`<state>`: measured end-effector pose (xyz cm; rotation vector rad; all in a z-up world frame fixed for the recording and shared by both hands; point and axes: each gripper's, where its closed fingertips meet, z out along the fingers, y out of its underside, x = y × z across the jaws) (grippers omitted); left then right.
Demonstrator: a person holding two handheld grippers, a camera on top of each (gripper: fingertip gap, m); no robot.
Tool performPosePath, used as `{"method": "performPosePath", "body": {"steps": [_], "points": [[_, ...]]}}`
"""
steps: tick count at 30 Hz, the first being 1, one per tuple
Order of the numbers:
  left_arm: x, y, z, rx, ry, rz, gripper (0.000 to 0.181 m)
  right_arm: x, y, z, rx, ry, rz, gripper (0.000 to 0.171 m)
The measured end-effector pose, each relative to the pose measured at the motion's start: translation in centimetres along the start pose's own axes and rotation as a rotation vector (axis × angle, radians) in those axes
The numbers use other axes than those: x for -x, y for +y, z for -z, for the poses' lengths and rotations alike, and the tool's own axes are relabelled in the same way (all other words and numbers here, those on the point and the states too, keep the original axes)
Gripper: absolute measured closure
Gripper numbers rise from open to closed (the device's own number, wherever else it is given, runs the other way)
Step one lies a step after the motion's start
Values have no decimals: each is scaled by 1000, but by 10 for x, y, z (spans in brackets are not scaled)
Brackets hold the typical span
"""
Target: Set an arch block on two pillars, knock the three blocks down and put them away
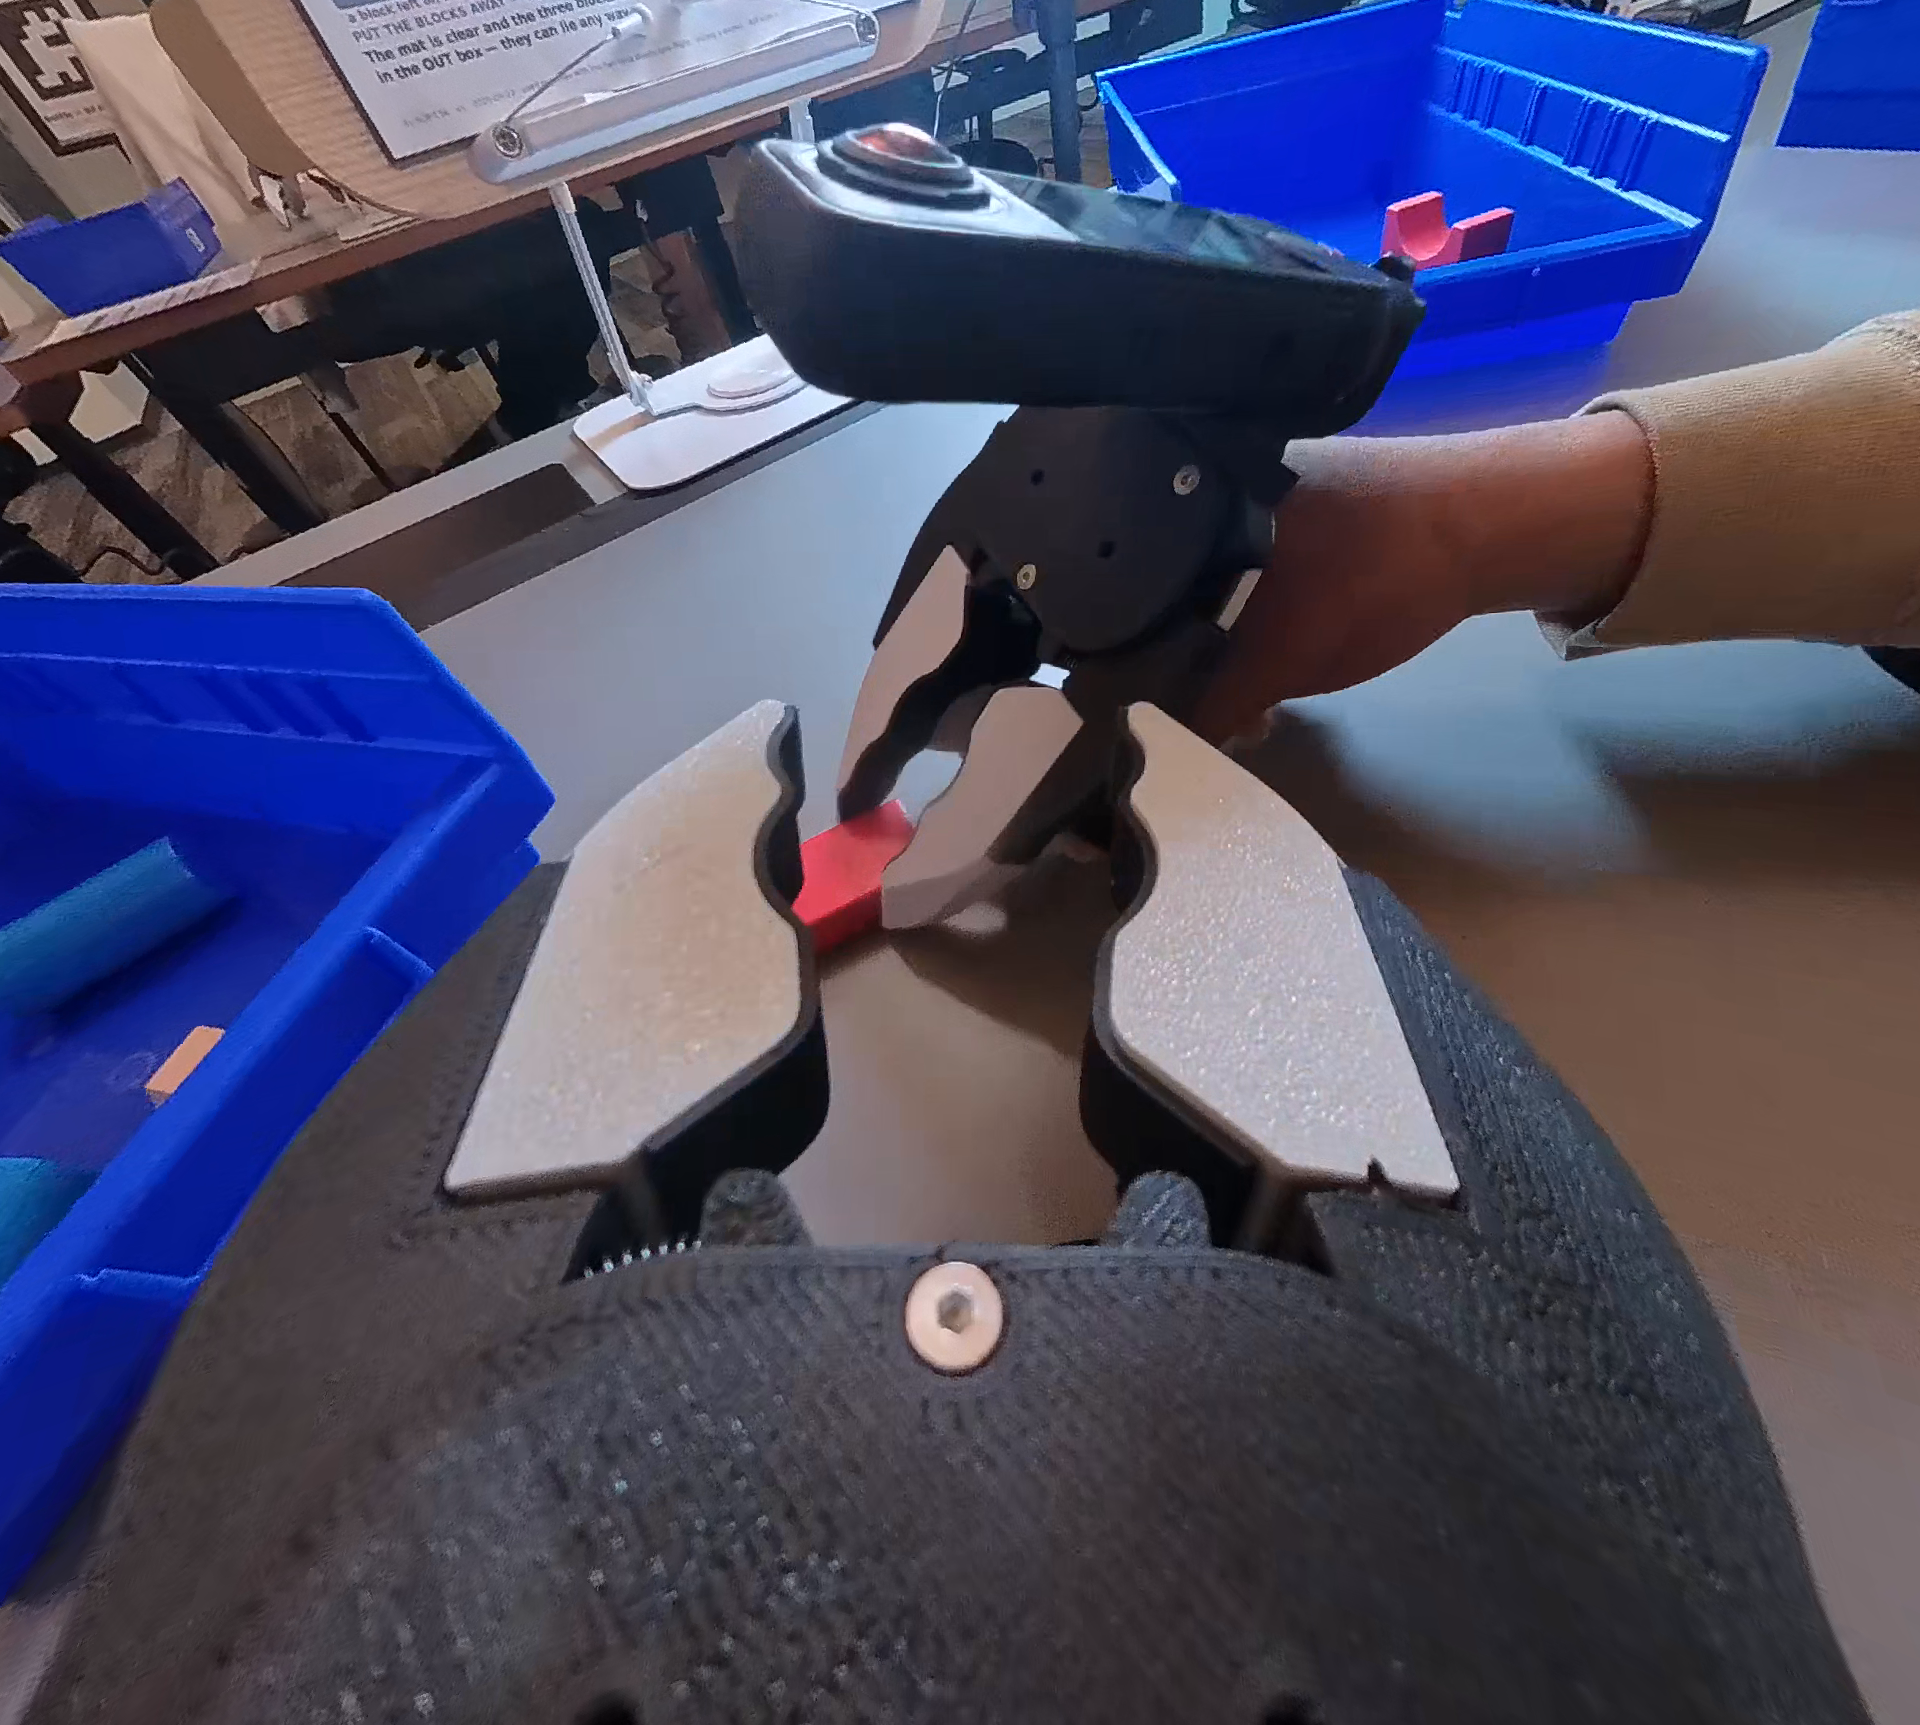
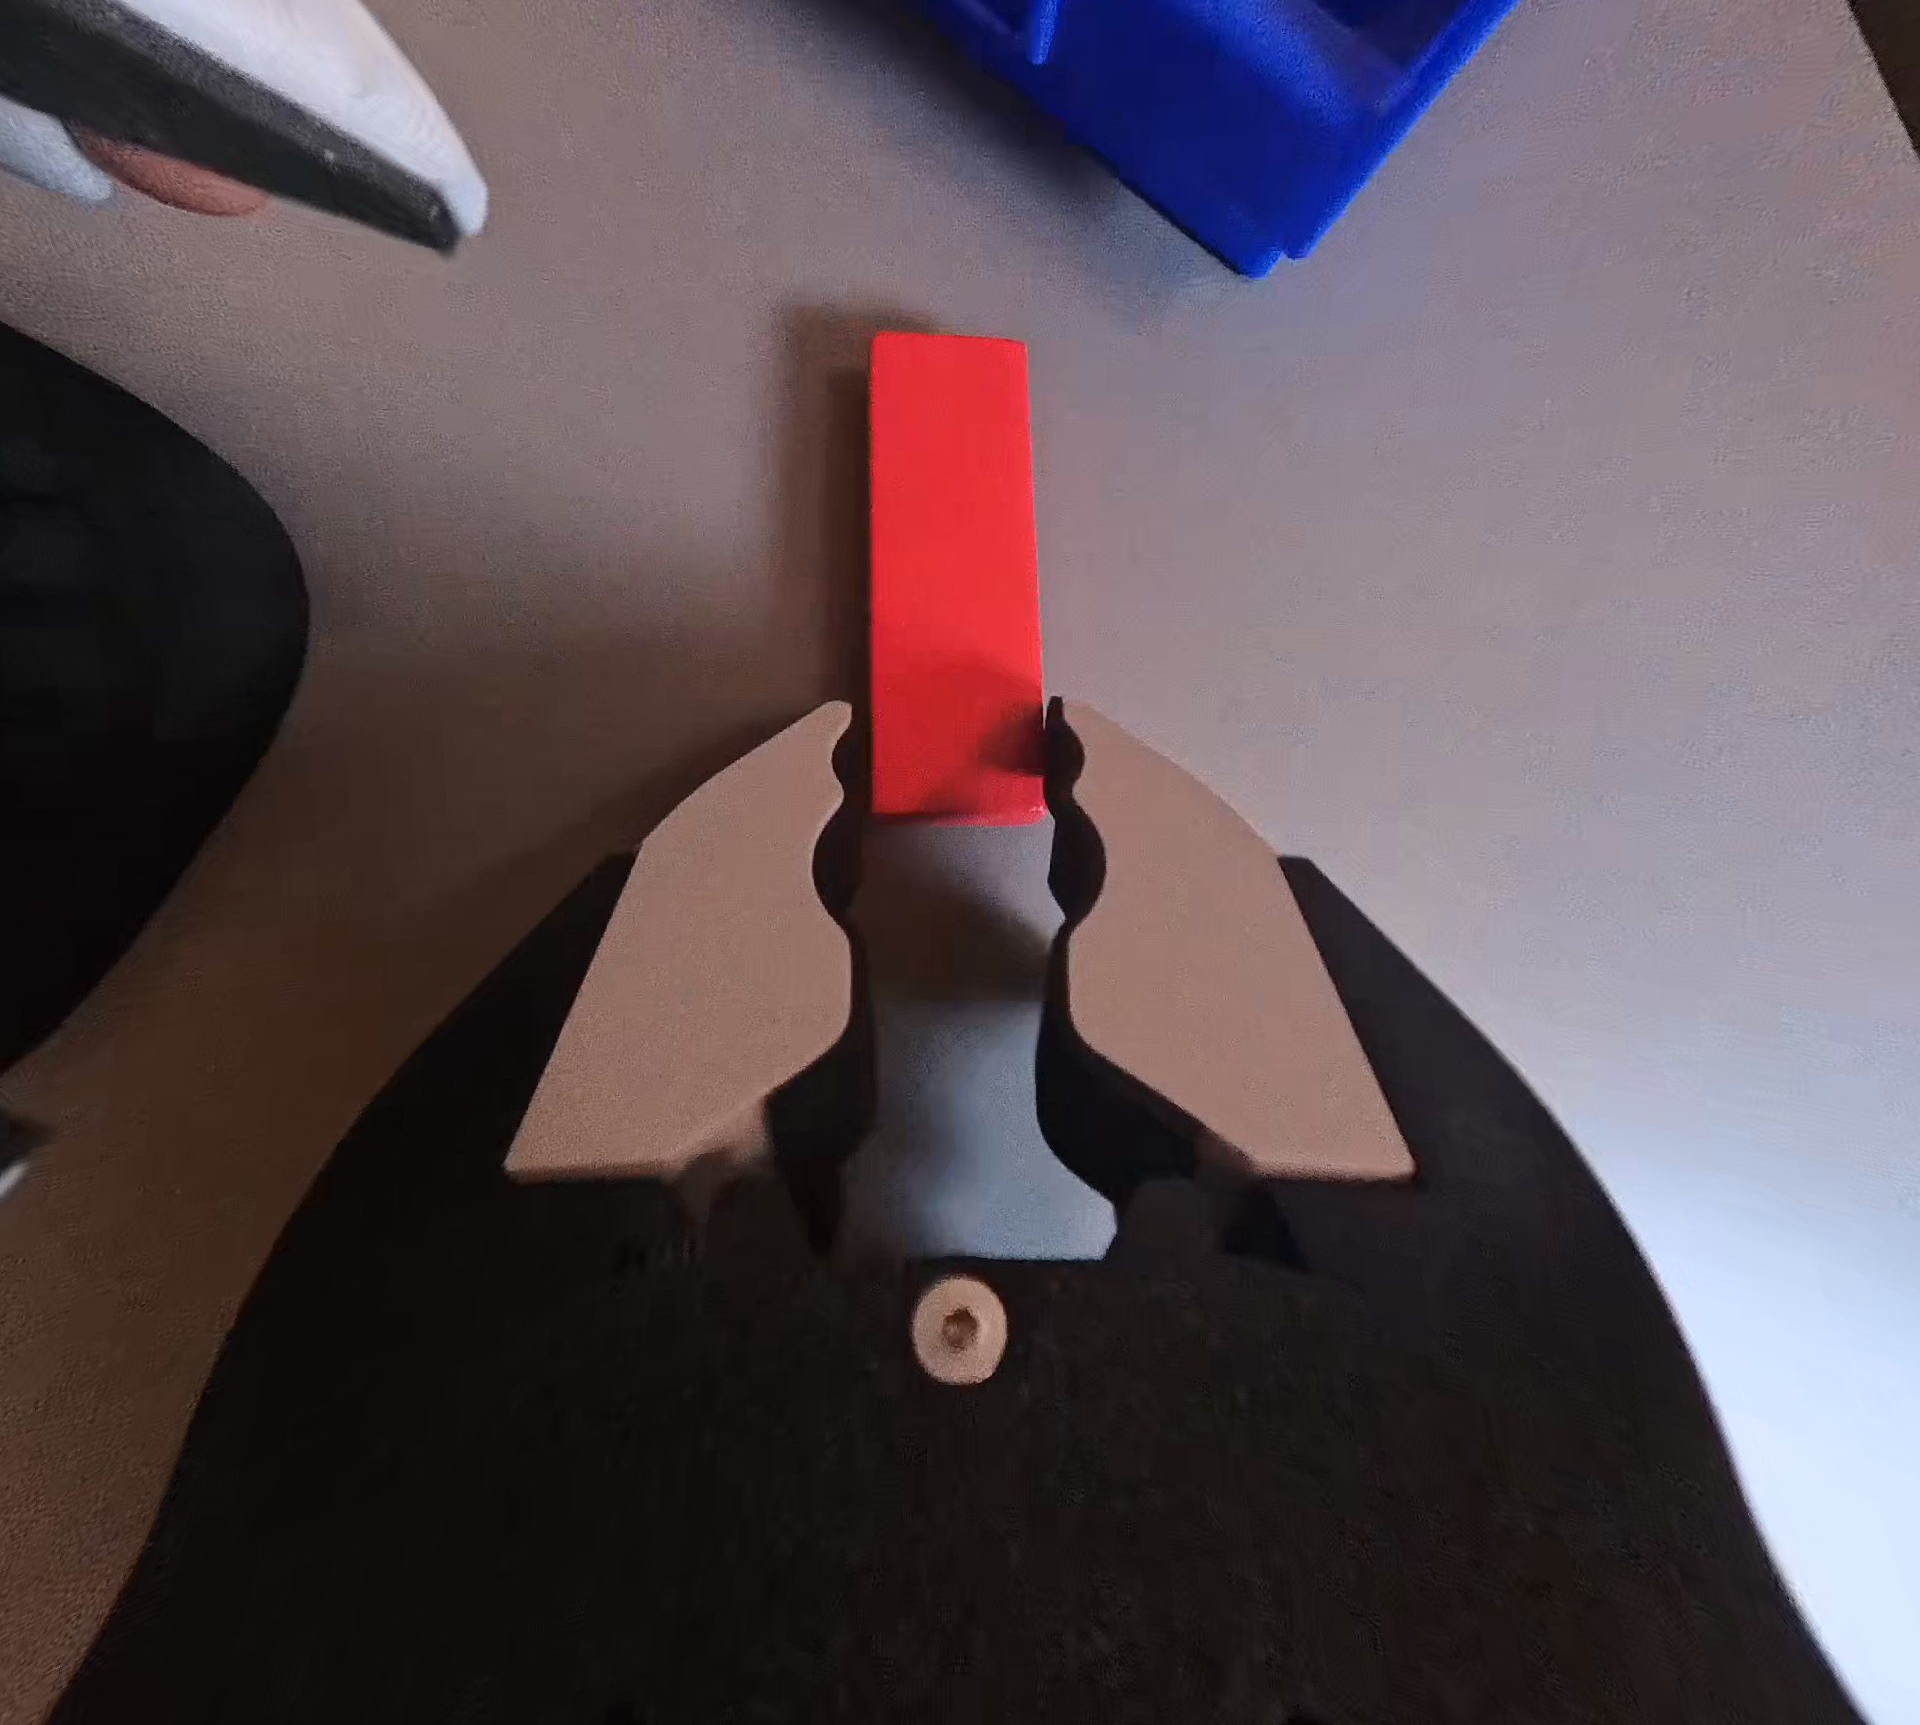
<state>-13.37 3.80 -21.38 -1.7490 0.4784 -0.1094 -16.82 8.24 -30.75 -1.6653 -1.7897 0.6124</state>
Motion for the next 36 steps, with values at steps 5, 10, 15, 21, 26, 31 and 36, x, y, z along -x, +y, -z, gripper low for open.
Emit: {"method": "performPosePath", "body": {"steps": [5, 10, 15, 21, 26, 31, 36], "points": [[3, -1, 2, -8, -9, 6, 124, -46, -1, 72, -145, 159, -101, 139], [3, 2, 0, 4, 0, 5, 124, -144, 41, 205, -283, 612, -301, 139], [2, 2, 0, 8, 0, -3, 124, -202, 160, 288, -71, 1009, -593, 139], [2, 6, -2, 25, 0, -6, 124, -211, 227, 307, 336, 1237, -538, 126], [1, 7, -3, 30, 0, -10, 124, -209, 186, 300, 127, 1204, -467, 126], [3, 7, -3, 30, -3, -8, 123, -177, 119, 272, -298, 883, -445, 119], [20, 4, 2, 20, -19, 38, 122, -120, 98, 248, -470, 576, -410, 121]]}}
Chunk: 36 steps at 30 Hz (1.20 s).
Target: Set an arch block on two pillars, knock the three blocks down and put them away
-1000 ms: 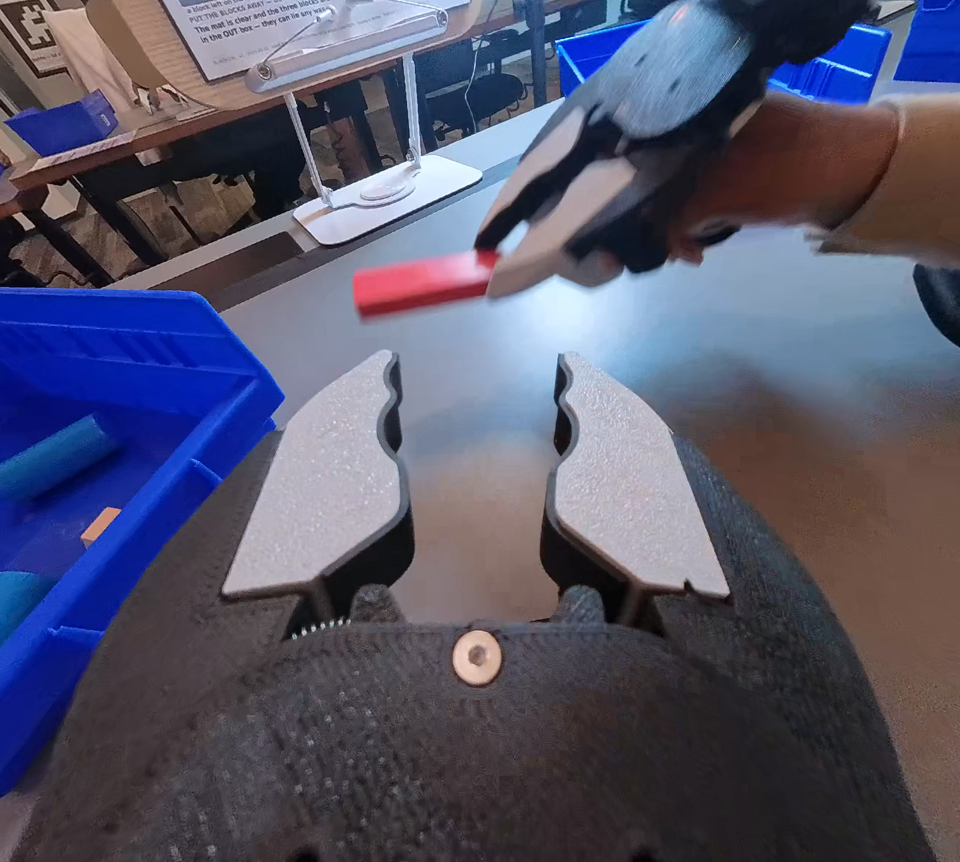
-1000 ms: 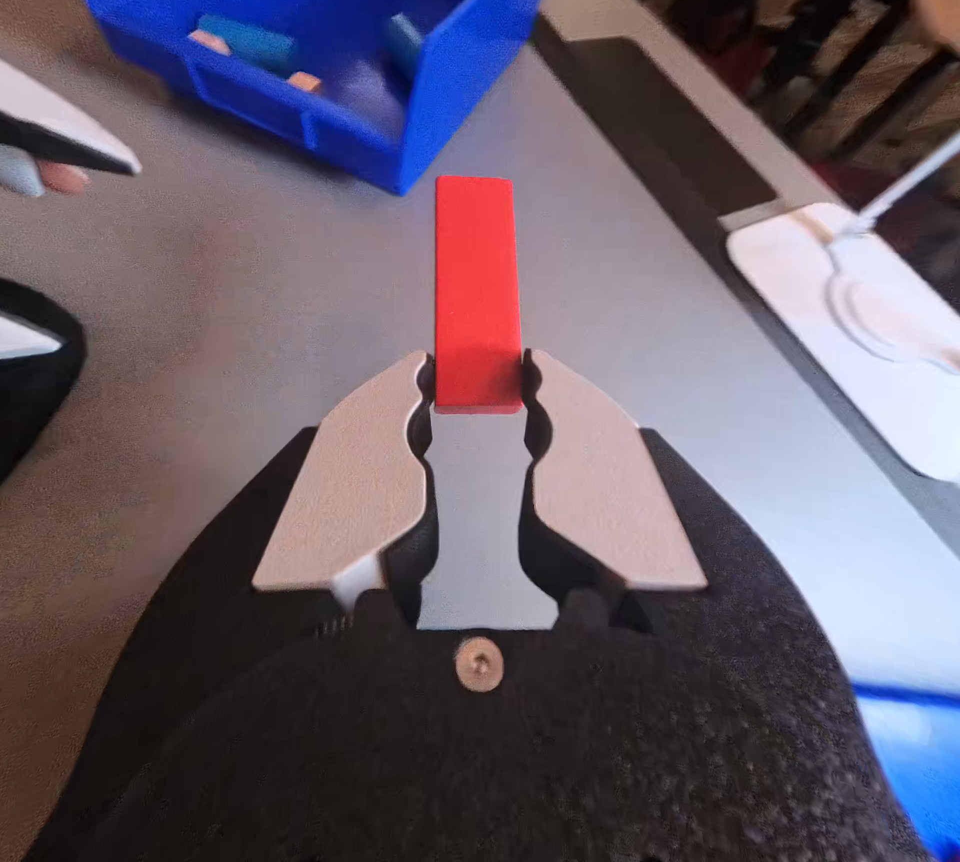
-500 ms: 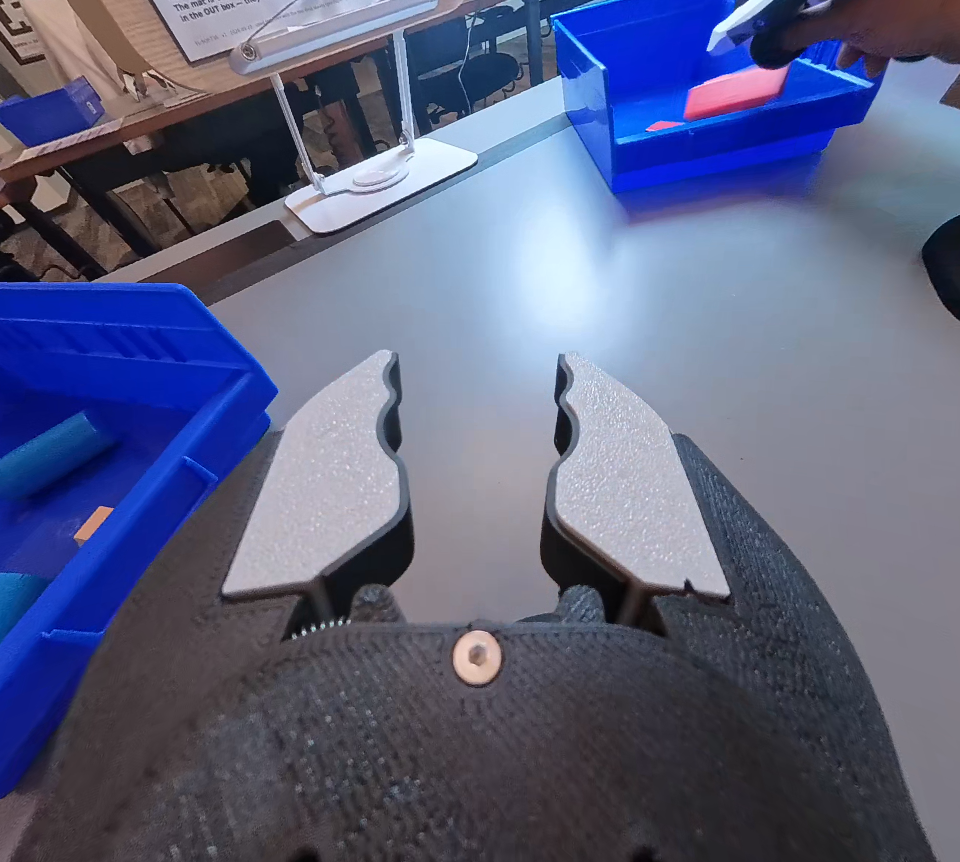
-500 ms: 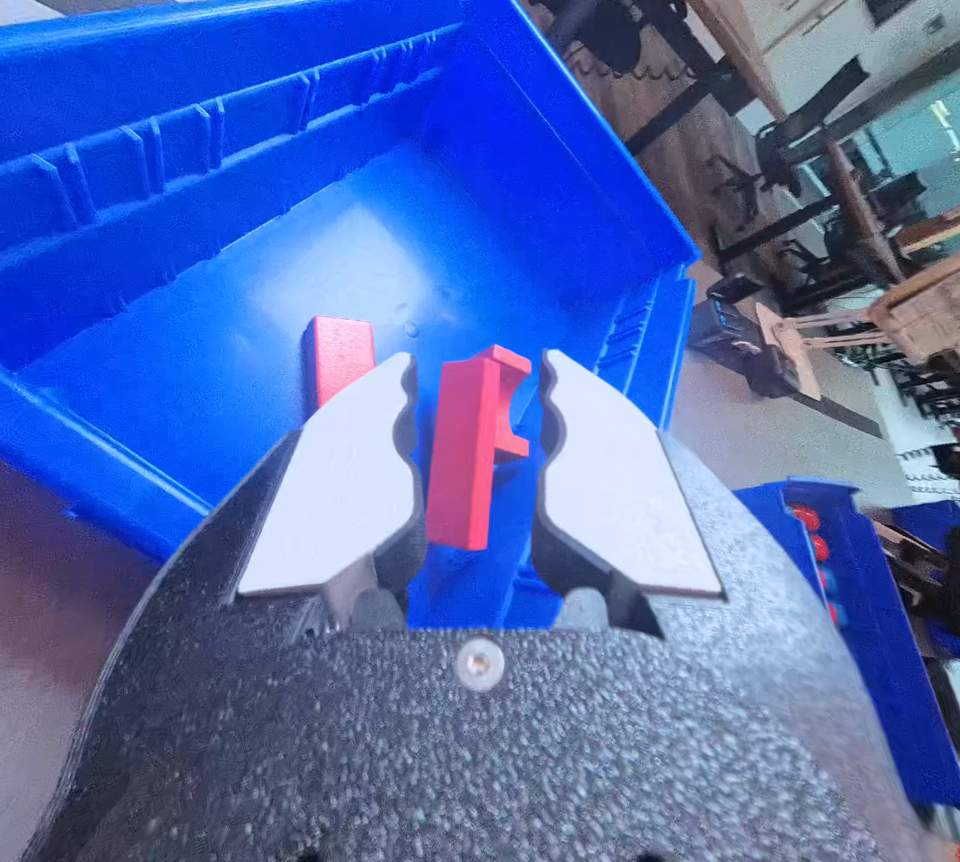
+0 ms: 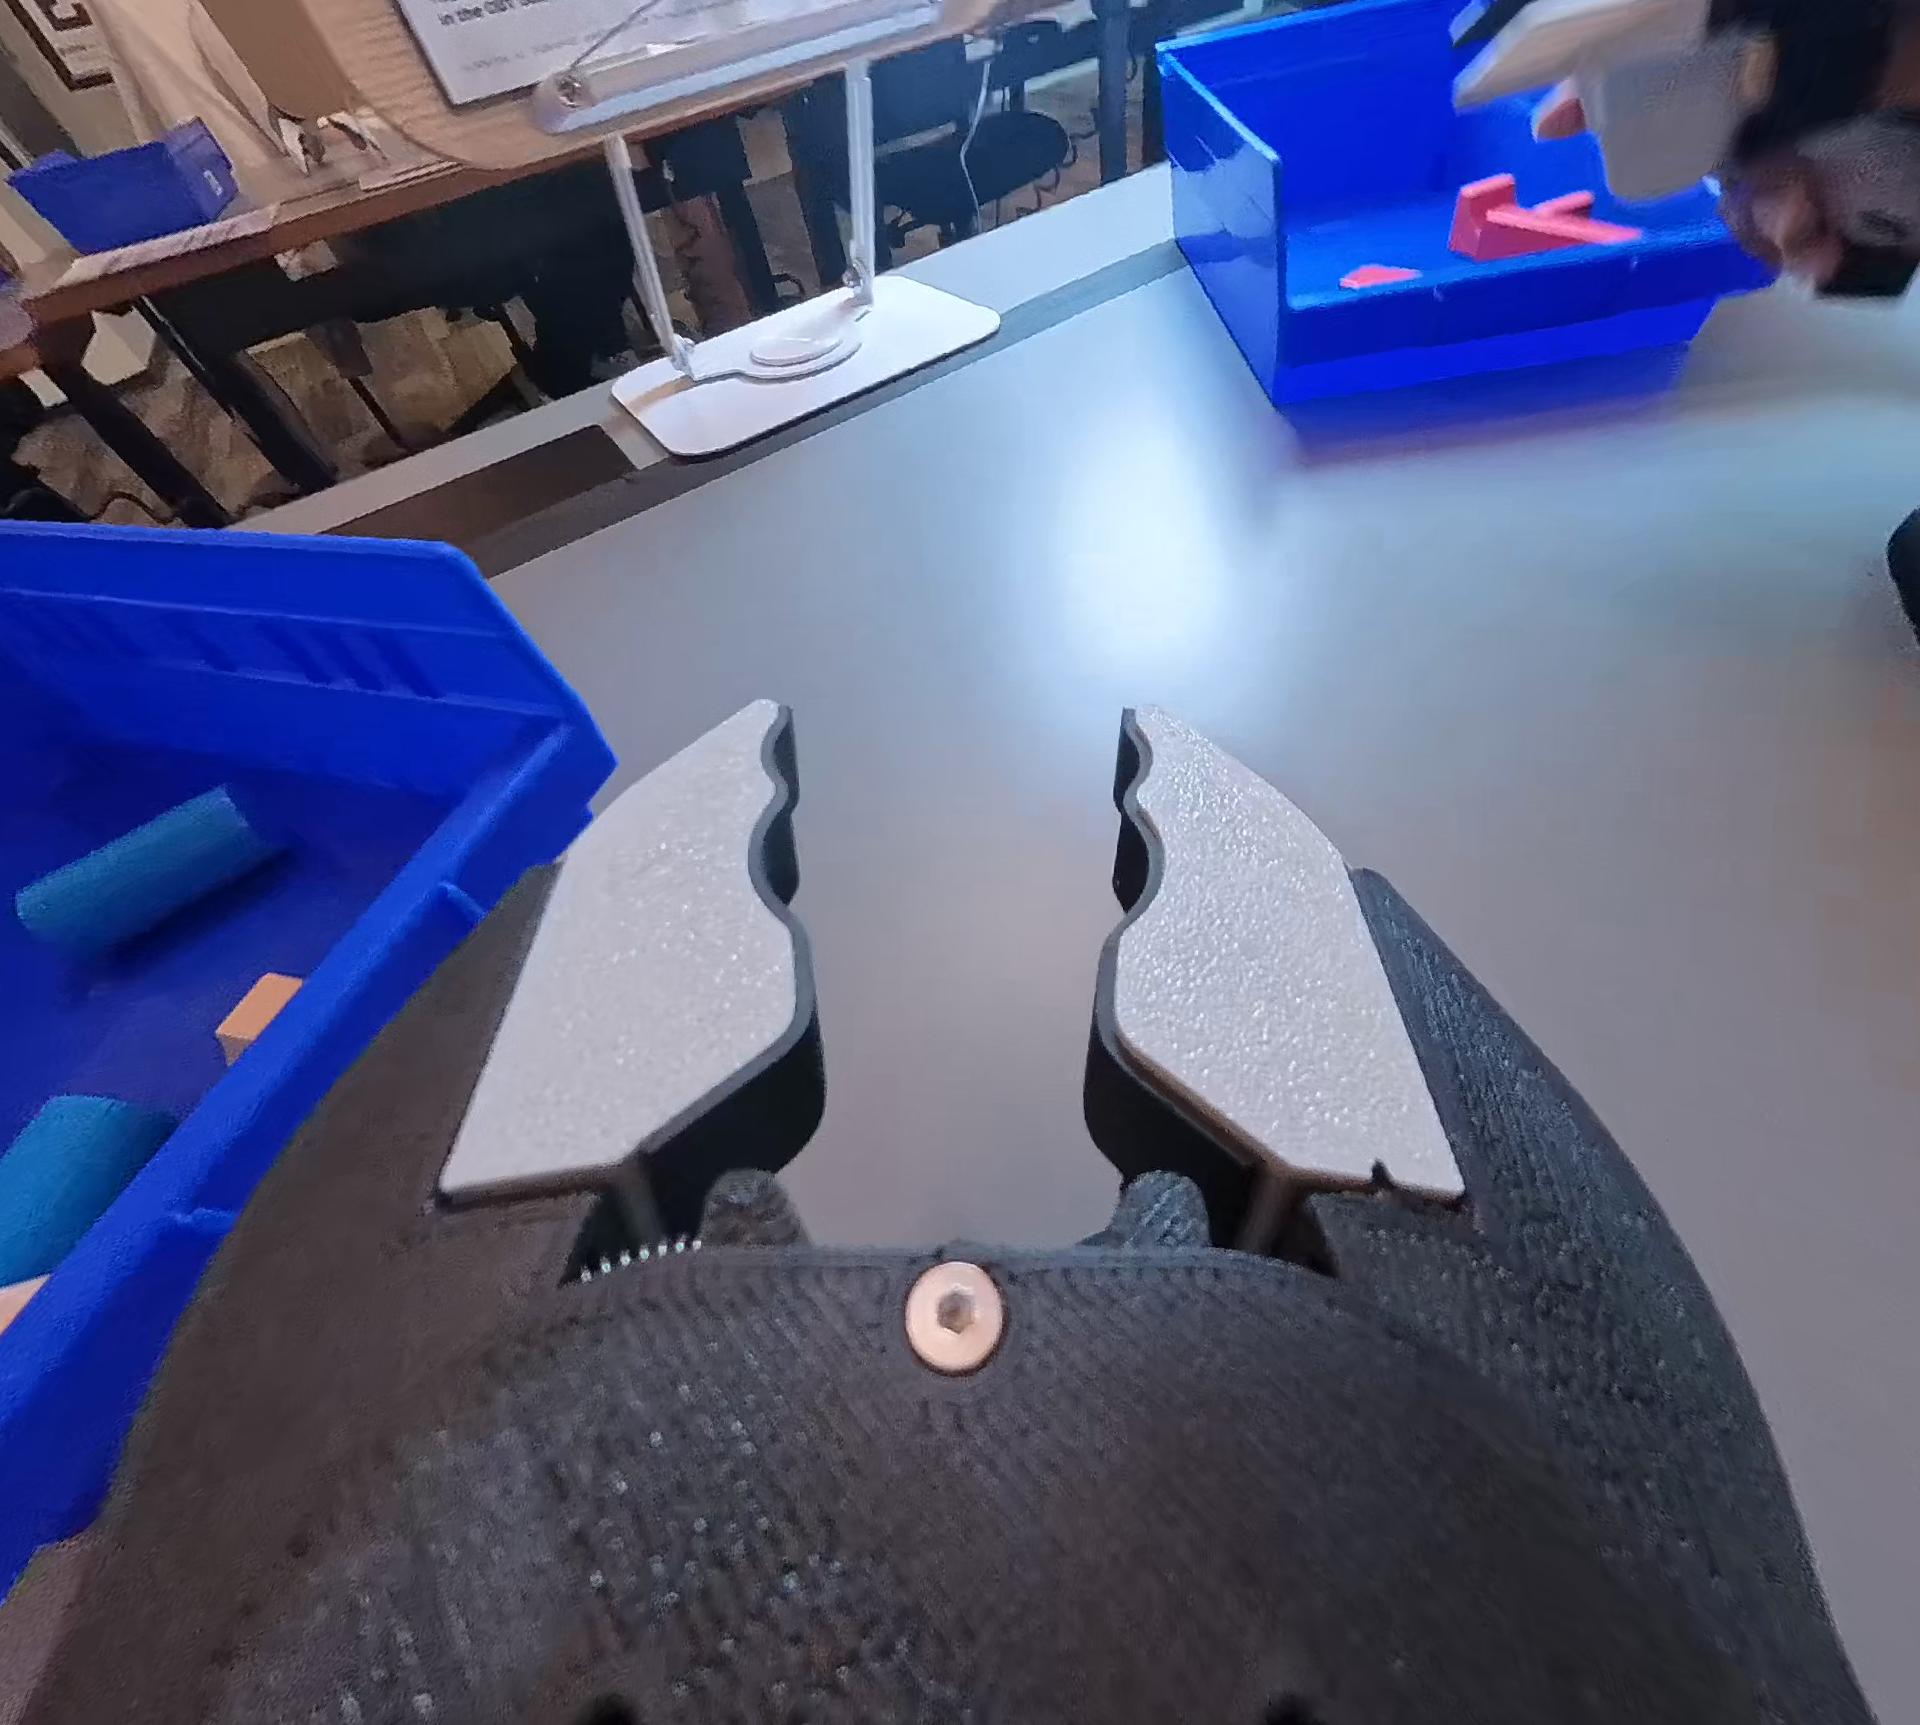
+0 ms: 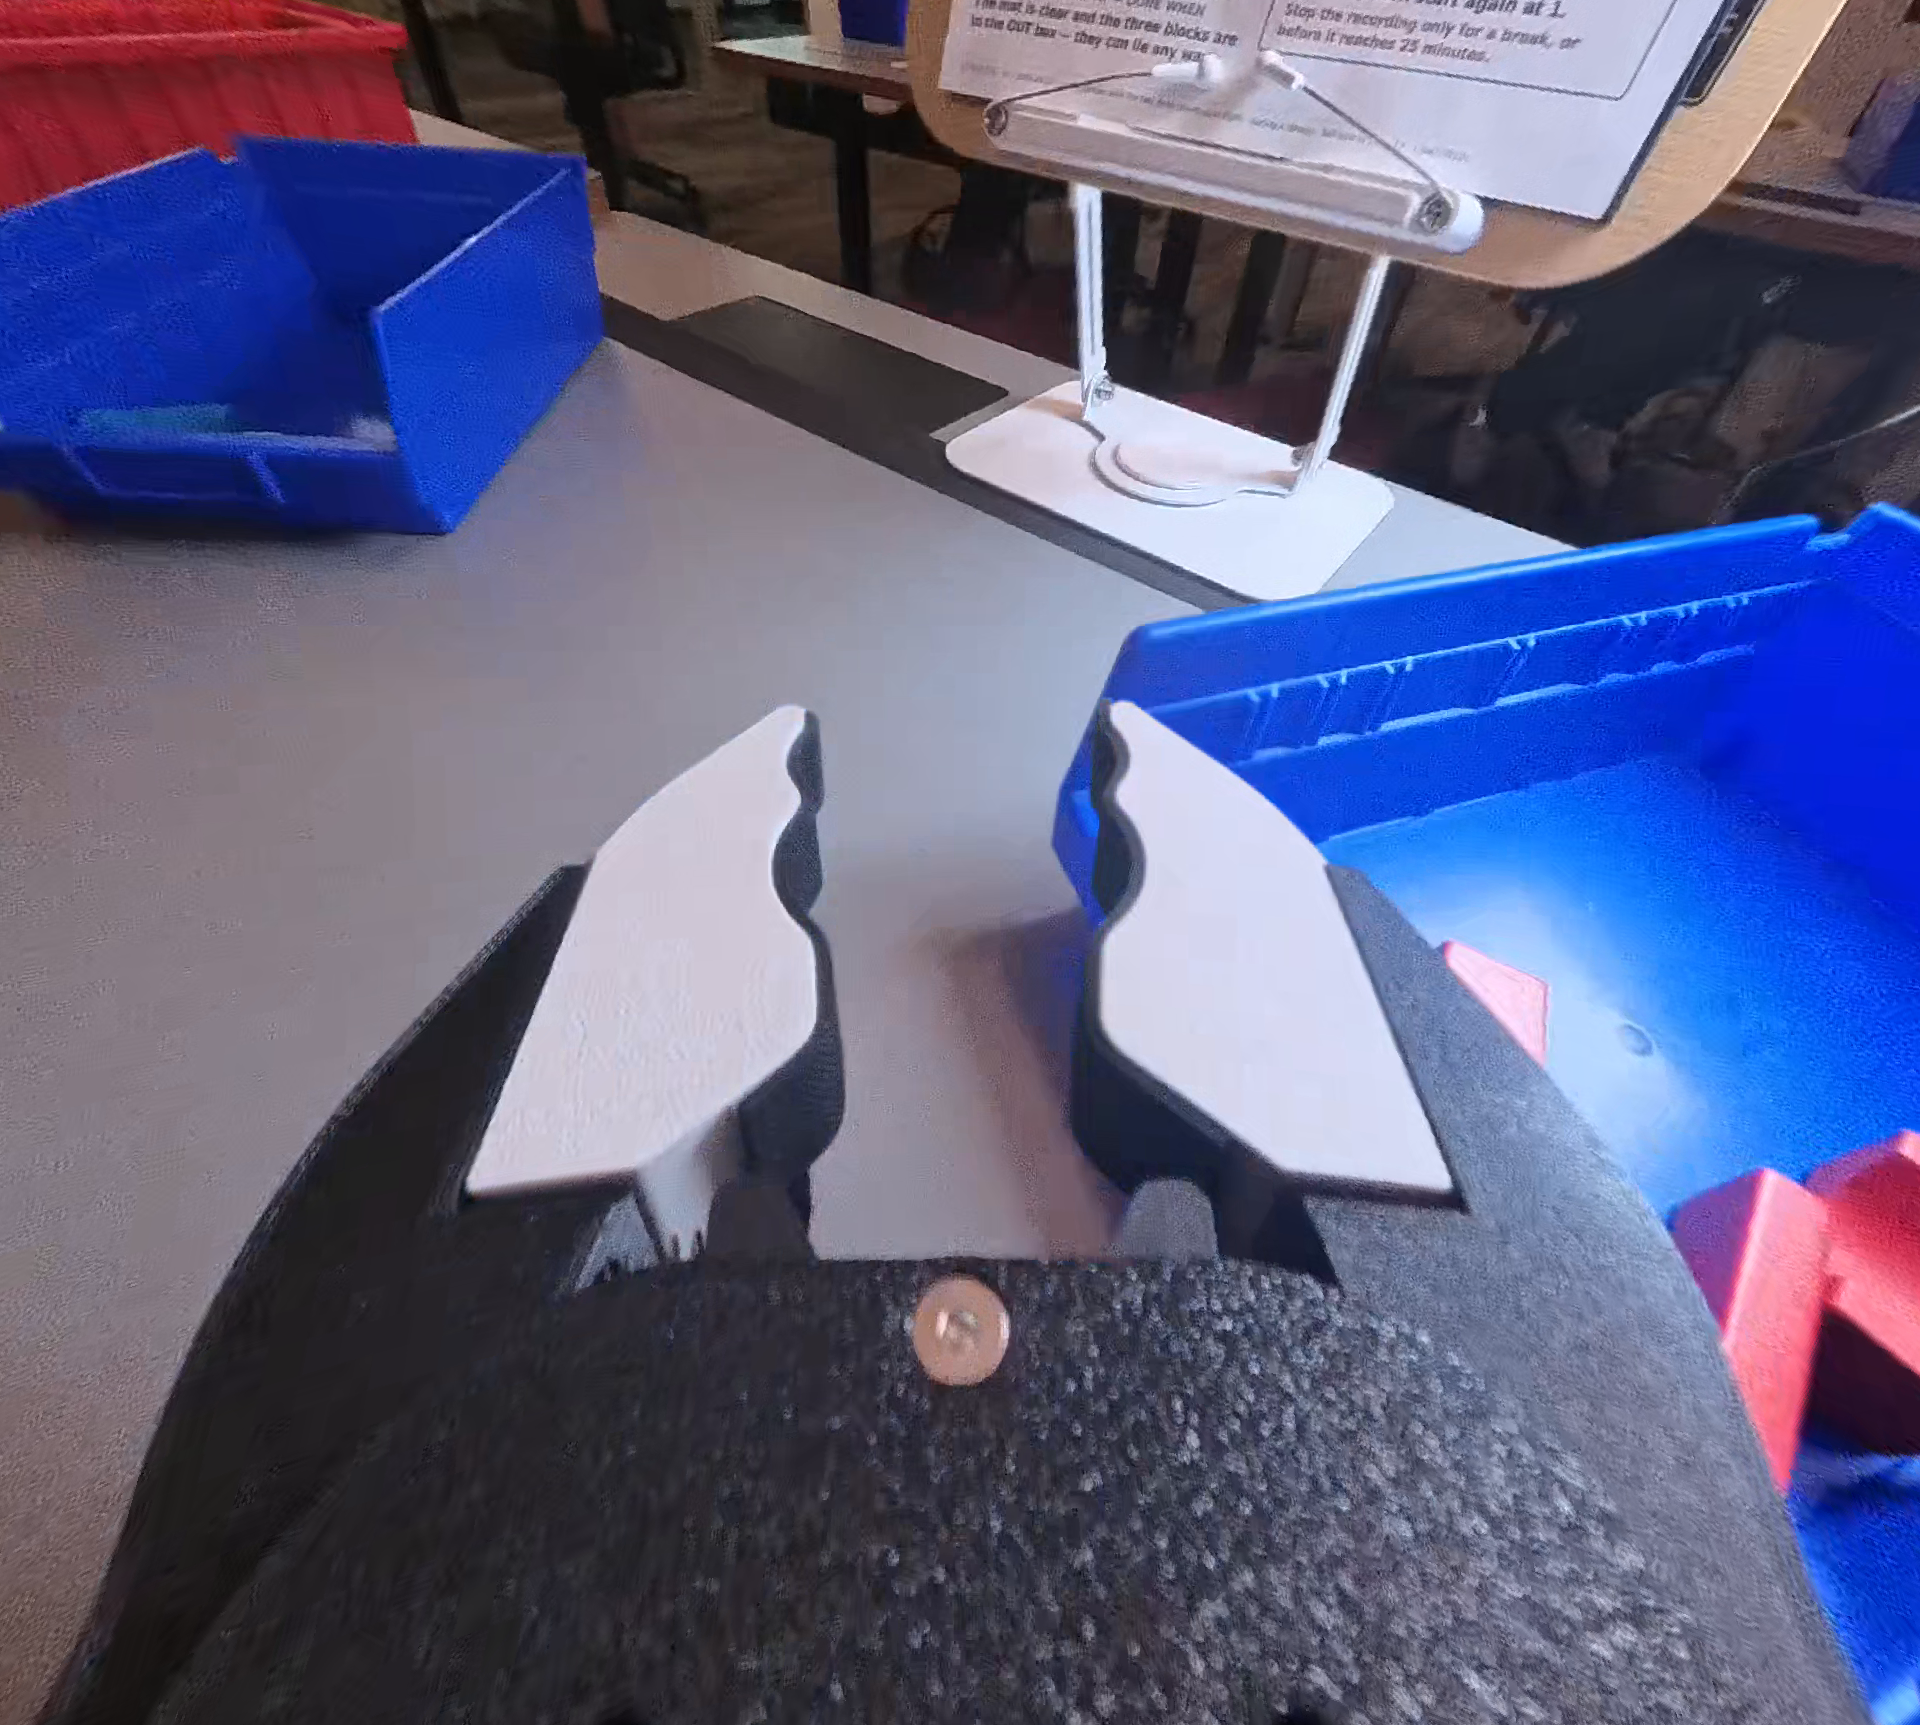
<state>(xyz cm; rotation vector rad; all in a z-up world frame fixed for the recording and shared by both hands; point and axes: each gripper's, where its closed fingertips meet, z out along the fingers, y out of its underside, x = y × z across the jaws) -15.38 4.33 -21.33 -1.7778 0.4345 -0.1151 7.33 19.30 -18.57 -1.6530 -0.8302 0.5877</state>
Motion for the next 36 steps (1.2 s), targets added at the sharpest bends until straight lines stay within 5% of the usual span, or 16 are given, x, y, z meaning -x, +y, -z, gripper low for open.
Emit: {"method": "performPosePath", "body": {"steps": [3, 9, 22, 27, 33, 36], "points": [[38, -11, 14, -30, -63, 69, 122, 13, 18, 17, 19, -33, 21, 123], [108, 7, 34, 199, -146, 74, 121, 15, 41, 35, 41, -83, -55, 131], [151, 102, -5, 854, -201, -335, 117, 33, 60, 28, 139, -125, 59, 142], [139, 94, -23, 743, -126, -443, 150, 36, 69, 24, 182, -124, 102, 145], [115, 91, -19, 657, 42, -497, 151, 41, 76, 22, 211, -135, 116, 146], [109, 79, -11, 605, 176, -337, 139, 43, 76, 22, 209, -146, 105, 146]]}}
